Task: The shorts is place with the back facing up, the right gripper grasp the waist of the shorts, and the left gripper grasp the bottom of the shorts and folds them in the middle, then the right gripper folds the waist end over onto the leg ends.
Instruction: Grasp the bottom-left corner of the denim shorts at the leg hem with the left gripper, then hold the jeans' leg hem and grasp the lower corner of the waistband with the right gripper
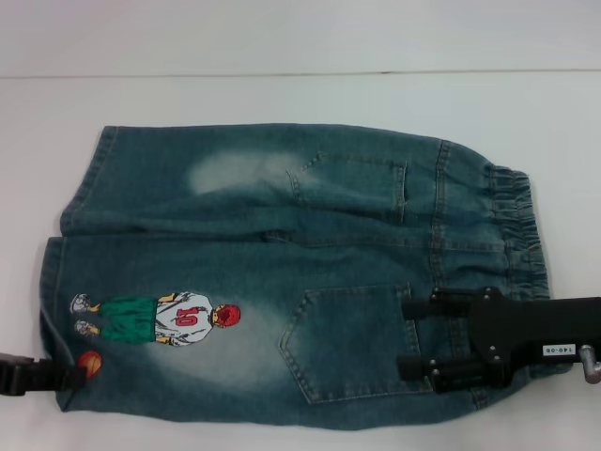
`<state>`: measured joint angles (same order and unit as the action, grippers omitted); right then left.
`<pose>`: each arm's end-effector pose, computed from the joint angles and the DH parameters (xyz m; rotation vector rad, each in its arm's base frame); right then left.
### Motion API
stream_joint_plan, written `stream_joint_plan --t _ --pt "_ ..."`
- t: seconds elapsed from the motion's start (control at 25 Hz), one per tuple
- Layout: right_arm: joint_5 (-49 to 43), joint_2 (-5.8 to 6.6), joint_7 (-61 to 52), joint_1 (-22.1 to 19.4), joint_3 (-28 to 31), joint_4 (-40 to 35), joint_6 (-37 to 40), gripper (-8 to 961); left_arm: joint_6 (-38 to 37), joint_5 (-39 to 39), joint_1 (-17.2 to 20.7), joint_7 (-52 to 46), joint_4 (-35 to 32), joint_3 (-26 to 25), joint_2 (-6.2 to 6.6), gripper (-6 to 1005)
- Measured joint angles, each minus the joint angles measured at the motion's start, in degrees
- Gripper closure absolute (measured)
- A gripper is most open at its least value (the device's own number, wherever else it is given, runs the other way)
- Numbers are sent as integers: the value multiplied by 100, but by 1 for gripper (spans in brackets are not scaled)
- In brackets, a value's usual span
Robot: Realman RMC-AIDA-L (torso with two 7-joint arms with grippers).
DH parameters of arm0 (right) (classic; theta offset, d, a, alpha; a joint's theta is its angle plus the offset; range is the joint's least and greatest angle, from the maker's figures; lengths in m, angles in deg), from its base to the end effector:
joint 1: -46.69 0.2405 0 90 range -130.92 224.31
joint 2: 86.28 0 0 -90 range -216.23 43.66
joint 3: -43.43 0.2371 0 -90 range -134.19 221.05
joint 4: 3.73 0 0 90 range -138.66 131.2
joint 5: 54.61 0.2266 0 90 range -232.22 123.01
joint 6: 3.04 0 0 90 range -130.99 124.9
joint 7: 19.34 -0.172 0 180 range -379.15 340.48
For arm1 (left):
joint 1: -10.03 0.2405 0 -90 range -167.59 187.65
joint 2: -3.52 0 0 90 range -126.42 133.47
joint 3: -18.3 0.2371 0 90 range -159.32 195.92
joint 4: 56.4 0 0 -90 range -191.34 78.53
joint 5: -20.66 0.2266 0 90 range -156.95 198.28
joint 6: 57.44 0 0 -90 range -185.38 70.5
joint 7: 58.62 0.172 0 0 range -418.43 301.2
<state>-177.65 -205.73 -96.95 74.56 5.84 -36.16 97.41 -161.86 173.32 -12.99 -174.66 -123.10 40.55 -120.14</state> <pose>0.2590 0.2827 -0.0382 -2.9492 0.7595 0.7578 -0.3347 0.2645 0.0543 -2.3901 -1.5886 -0.0865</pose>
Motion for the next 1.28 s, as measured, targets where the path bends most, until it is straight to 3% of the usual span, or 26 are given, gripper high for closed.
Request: stream_joint_plan --t 0.24,0.68,0.88,1.0,1.28 --pt "0 5 -27 0 20 -4 0 40 101 50 5 -63 80 211 15 609" --pt "0 9 -26 0 27 -9 0 39 157 142 3 -164 -69 332 2 873" --pt "0 9 -26 0 32 -9 0 39 64 149 0 -201 -71 316 66 1002" --pt "0 9 -25 0 26 -9 0 39 -133 75 -18 -170 -72 308 98 998" --pt "0 9 -20 0 16 -9 0 39 -102 43 -31 -42 -48 331 63 855"
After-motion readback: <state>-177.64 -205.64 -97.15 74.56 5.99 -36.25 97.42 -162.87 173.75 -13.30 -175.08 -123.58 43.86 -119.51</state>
